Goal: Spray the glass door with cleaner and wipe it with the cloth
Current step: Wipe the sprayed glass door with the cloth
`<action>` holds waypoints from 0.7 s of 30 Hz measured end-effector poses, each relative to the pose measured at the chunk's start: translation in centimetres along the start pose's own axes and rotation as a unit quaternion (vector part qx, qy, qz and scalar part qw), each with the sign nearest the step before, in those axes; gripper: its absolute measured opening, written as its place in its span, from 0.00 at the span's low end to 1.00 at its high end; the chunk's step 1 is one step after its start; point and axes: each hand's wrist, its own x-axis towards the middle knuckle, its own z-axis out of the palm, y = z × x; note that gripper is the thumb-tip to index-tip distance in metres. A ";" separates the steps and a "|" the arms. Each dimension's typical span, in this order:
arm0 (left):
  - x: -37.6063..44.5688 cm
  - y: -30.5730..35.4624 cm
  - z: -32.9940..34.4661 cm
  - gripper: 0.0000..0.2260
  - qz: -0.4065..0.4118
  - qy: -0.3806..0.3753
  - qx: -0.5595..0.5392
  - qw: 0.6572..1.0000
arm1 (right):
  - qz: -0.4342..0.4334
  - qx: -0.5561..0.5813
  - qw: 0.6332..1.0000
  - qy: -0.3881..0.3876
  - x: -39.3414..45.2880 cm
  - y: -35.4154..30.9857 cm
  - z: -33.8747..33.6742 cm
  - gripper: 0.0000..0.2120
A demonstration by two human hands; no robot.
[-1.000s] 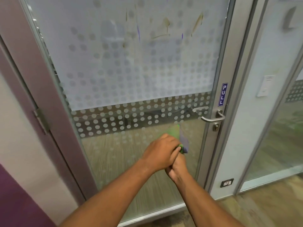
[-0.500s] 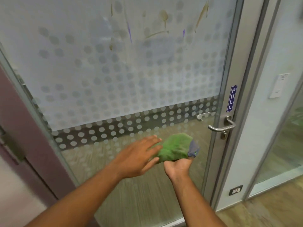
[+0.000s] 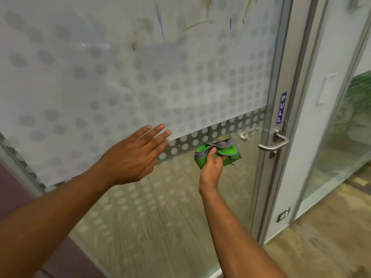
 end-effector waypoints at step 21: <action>0.3 0.4 2.0 0.29 -0.012 0.082 0.076 0.994 | -0.141 -0.273 0.951 0.018 -0.7 4.1 1.7 0.33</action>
